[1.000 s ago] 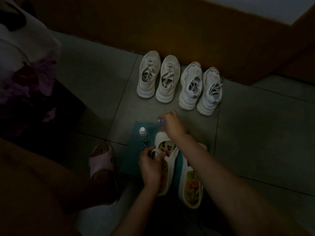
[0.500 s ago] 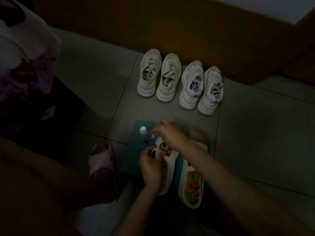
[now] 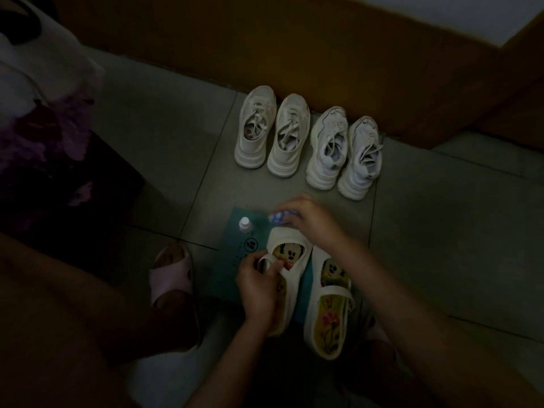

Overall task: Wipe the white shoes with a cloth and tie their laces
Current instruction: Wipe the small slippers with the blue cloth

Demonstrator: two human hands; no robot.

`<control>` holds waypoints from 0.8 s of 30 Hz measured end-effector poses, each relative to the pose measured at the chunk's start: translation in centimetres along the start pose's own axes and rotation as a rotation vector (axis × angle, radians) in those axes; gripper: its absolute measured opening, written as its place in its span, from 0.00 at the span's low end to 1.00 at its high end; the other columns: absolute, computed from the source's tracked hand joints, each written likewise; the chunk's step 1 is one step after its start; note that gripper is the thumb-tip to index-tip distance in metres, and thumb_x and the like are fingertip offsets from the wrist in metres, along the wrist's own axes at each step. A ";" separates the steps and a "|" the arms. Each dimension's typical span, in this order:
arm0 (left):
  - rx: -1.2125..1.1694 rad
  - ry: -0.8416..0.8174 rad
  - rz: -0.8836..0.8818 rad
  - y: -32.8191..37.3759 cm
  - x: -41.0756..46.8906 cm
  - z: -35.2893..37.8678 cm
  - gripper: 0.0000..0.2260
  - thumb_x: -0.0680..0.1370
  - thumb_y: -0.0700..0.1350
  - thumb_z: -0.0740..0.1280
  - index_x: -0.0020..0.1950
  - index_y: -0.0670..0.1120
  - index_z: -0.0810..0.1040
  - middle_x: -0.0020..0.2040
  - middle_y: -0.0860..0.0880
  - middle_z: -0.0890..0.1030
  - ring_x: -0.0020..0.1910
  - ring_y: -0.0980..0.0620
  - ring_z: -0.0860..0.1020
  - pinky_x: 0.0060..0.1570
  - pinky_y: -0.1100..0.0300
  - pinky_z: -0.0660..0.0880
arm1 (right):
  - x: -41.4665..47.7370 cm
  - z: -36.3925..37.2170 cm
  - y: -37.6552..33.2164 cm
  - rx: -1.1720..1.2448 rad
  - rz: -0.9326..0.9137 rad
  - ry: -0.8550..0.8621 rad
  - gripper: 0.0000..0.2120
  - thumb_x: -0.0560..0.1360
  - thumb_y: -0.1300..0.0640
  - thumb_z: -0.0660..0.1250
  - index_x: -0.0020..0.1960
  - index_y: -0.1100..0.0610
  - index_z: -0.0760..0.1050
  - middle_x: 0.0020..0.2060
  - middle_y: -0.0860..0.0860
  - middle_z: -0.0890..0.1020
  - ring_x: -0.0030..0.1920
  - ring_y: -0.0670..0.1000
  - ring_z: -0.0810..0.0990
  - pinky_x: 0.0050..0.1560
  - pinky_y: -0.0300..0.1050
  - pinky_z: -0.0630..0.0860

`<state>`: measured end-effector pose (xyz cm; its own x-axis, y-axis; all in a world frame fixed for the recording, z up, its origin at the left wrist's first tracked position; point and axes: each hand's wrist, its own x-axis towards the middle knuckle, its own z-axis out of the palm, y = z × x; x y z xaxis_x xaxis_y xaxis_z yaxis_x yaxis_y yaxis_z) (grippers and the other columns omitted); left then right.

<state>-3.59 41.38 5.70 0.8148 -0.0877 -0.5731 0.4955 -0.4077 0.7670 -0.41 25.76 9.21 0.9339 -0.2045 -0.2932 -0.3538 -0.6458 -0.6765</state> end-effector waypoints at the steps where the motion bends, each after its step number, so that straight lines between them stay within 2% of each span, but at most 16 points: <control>1: 0.000 -0.007 0.009 0.1 0.0 0.0 0.13 0.71 0.44 0.73 0.54 0.45 0.79 0.50 0.48 0.81 0.51 0.51 0.79 0.55 0.50 0.76 | 0.5 1.3 0.2 -0.019 -0.028 -0.059 0.10 0.75 0.65 0.64 0.52 0.59 0.82 0.46 0.55 0.80 0.49 0.49 0.75 0.50 0.39 0.71; 3: 0.004 -0.015 0.027 0.1 0.0 -0.1 0.12 0.71 0.43 0.73 0.53 0.45 0.79 0.49 0.49 0.82 0.50 0.51 0.79 0.54 0.50 0.77 | 0.6 2.8 0.6 -0.107 -0.056 -0.125 0.10 0.75 0.64 0.65 0.52 0.56 0.82 0.51 0.56 0.81 0.50 0.50 0.73 0.51 0.42 0.71; 6: -0.022 -0.008 0.030 0.1 0.0 -0.2 0.11 0.71 0.42 0.73 0.52 0.45 0.79 0.47 0.49 0.82 0.49 0.52 0.79 0.52 0.53 0.77 | -0.6 2.3 1.6 -0.168 -0.147 -0.074 0.14 0.72 0.69 0.67 0.55 0.59 0.80 0.51 0.54 0.82 0.52 0.52 0.72 0.53 0.46 0.71; 9: -0.038 -0.005 0.019 0.2 -0.1 -0.2 0.11 0.71 0.42 0.73 0.52 0.45 0.79 0.47 0.49 0.82 0.48 0.53 0.79 0.52 0.54 0.77 | -2.4 1.2 3.0 -0.059 -0.199 -0.006 0.10 0.73 0.66 0.66 0.52 0.62 0.81 0.47 0.50 0.80 0.52 0.44 0.68 0.57 0.37 0.66; 10: -0.045 -0.007 0.013 0.3 -0.1 -0.2 0.10 0.71 0.42 0.73 0.51 0.46 0.79 0.47 0.50 0.81 0.48 0.53 0.79 0.52 0.54 0.77 | -2.9 0.8 3.4 -0.040 -0.180 0.006 0.10 0.73 0.66 0.66 0.52 0.63 0.81 0.46 0.47 0.77 0.53 0.44 0.67 0.60 0.39 0.65; 12: -0.055 -0.012 0.004 0.3 -0.1 -0.2 0.09 0.71 0.42 0.73 0.49 0.47 0.79 0.46 0.50 0.81 0.48 0.53 0.79 0.51 0.54 0.77 | -3.6 0.3 3.9 -0.040 -0.200 0.023 0.10 0.72 0.67 0.66 0.51 0.64 0.81 0.45 0.42 0.74 0.53 0.41 0.67 0.61 0.48 0.65; 14: -0.056 -0.018 -0.003 0.3 -0.1 -0.3 0.10 0.71 0.43 0.73 0.50 0.46 0.79 0.47 0.49 0.82 0.48 0.52 0.80 0.52 0.51 0.77 | -4.0 -0.3 4.4 -0.043 -0.254 0.047 0.09 0.70 0.68 0.66 0.49 0.67 0.81 0.44 0.44 0.76 0.49 0.37 0.68 0.59 0.47 0.65; 17: -0.046 -0.013 0.000 0.3 -0.2 -0.3 0.10 0.71 0.43 0.73 0.51 0.45 0.79 0.47 0.48 0.81 0.48 0.51 0.79 0.53 0.49 0.77 | -4.1 -2.2 4.8 -0.098 -0.140 -0.056 0.08 0.71 0.68 0.67 0.49 0.67 0.81 0.45 0.58 0.83 0.48 0.46 0.77 0.58 0.35 0.62; 19: -0.043 -0.010 -0.002 0.3 -0.2 -0.4 0.10 0.71 0.43 0.73 0.51 0.46 0.79 0.47 0.49 0.81 0.48 0.52 0.79 0.54 0.49 0.77 | -4.0 -3.0 4.8 -0.005 -0.012 -0.042 0.07 0.73 0.69 0.67 0.50 0.67 0.81 0.47 0.59 0.83 0.46 0.40 0.79 0.57 0.32 0.67; 21: -0.042 -0.012 -0.006 0.4 -0.2 -0.3 0.11 0.71 0.44 0.73 0.51 0.46 0.79 0.48 0.49 0.81 0.49 0.51 0.79 0.54 0.50 0.77 | -3.3 -3.1 4.0 0.170 0.150 0.145 0.10 0.75 0.69 0.64 0.54 0.66 0.80 0.47 0.54 0.81 0.49 0.49 0.80 0.52 0.39 0.72; 23: -0.043 -0.007 -0.008 0.4 -0.3 -0.3 0.10 0.71 0.43 0.73 0.51 0.46 0.79 0.47 0.49 0.81 0.49 0.51 0.79 0.53 0.51 0.77 | -1.6 -2.3 2.9 0.151 0.257 0.348 0.12 0.76 0.67 0.63 0.57 0.63 0.79 0.48 0.54 0.79 0.52 0.53 0.78 0.51 0.40 0.70; 24: -0.049 -0.008 -0.009 0.5 -0.3 -0.3 0.09 0.71 0.42 0.73 0.50 0.46 0.79 0.47 0.49 0.81 0.48 0.52 0.79 0.52 0.53 0.76 | -0.6 -1.6 2.5 0.107 0.257 0.369 0.12 0.76 0.66 0.62 0.58 0.62 0.79 0.51 0.56 0.79 0.53 0.54 0.77 0.52 0.41 0.70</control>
<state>-3.52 41.49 6.34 0.8081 -0.0912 -0.5819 0.5169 -0.3639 0.7748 -1.72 23.10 8.80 0.7641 -0.6087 -0.2137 -0.5614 -0.4644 -0.6849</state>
